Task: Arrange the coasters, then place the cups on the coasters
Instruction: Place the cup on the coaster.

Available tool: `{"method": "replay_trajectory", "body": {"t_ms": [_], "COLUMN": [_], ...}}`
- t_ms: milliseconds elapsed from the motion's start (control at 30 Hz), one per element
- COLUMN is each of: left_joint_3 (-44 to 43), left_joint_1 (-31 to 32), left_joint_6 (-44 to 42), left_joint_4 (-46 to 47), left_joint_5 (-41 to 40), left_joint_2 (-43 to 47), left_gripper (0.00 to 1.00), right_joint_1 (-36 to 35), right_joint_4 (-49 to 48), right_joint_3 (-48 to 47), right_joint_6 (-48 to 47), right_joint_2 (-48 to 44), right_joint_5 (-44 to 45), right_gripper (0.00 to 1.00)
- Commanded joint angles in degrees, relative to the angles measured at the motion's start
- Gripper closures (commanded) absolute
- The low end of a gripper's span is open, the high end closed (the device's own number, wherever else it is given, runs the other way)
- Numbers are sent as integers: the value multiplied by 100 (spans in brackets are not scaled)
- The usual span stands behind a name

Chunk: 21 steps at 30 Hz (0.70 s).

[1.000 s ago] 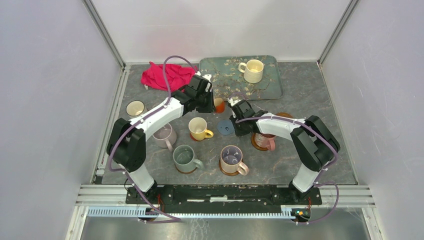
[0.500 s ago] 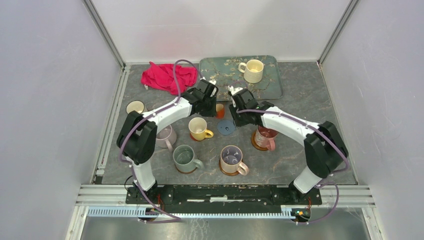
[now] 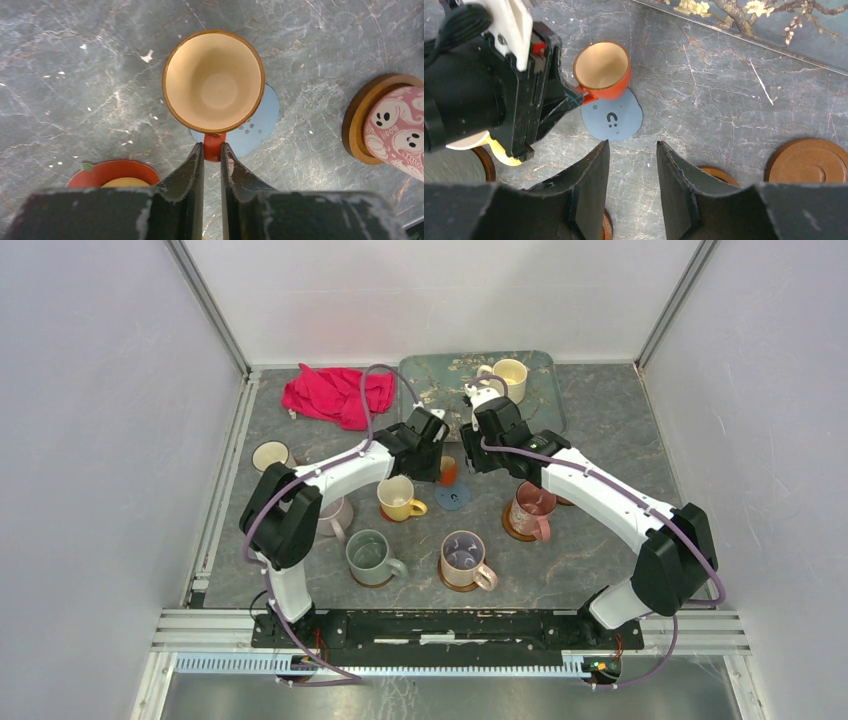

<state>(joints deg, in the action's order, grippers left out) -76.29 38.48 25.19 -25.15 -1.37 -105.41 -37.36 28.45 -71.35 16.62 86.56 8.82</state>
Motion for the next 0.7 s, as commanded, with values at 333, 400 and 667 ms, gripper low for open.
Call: {"method": "replay_trajectory", "body": {"t_ms": [333, 400, 667], "left_joint_3": [232, 221, 252], "left_joint_1": [381, 432, 729], "left_joint_6": [-104, -194, -595], "left_joint_4": [286, 314, 254], "left_joint_5": [-133, -328, -599], "left_joint_2": [529, 663, 948], "left_gripper": [98, 98, 98], "right_joint_1": [25, 34, 111], "right_joint_4": [270, 263, 256], "right_joint_3": [-293, -296, -233], "right_joint_6": [-97, -105, -123], "right_joint_2": [-223, -253, -391], "right_joint_5": [407, 499, 636], "right_gripper": [54, 54, 54]}}
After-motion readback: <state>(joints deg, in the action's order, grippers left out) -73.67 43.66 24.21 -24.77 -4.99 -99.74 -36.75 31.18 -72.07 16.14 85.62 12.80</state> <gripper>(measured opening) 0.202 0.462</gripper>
